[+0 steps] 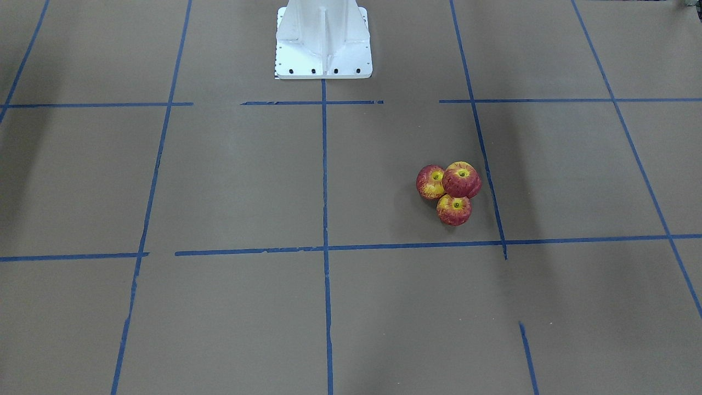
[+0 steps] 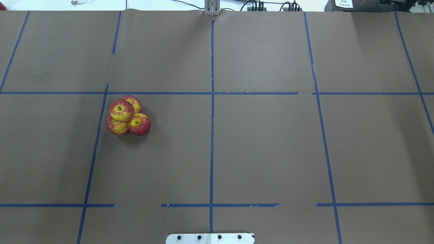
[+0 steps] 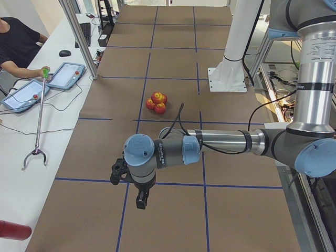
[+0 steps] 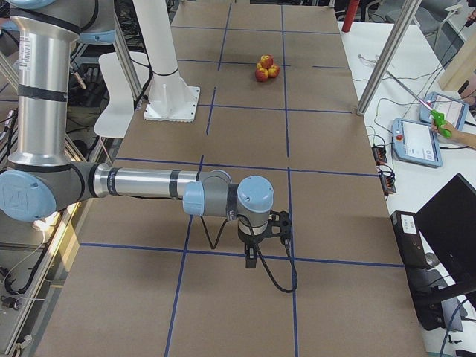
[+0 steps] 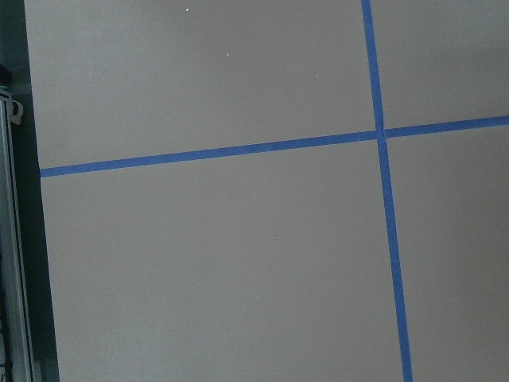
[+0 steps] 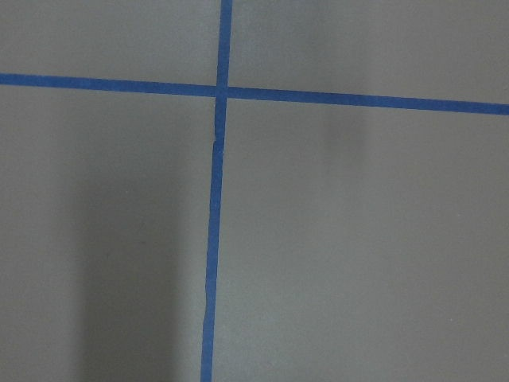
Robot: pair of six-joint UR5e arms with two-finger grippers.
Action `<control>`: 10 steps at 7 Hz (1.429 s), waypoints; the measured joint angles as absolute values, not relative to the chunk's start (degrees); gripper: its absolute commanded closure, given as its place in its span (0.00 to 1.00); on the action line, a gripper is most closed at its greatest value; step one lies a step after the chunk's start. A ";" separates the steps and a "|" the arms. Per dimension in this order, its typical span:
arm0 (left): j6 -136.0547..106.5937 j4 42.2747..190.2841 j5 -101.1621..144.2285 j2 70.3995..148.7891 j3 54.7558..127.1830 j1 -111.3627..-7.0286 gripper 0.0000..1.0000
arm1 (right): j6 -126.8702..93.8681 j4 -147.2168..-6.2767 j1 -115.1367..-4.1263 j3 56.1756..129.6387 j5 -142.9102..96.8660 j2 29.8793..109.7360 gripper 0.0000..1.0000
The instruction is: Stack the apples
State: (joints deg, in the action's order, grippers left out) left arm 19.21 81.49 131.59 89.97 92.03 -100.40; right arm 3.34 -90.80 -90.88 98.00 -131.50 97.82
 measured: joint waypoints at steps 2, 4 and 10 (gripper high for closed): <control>19.49 81.65 131.52 89.14 93.07 -99.99 0.00 | 3.34 -90.85 -90.88 98.00 -131.55 97.82 0.00; 19.43 81.84 131.61 87.88 94.06 -99.99 0.00 | 3.34 -90.84 -90.88 98.00 -131.49 97.82 0.00; 19.53 81.04 131.52 89.56 94.43 -99.64 0.00 | 3.34 -90.79 -90.88 98.02 -131.49 97.82 0.00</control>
State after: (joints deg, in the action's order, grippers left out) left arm 19.53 81.04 131.52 89.56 94.43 -99.64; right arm 3.34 -90.79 -90.88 98.02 -131.49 97.82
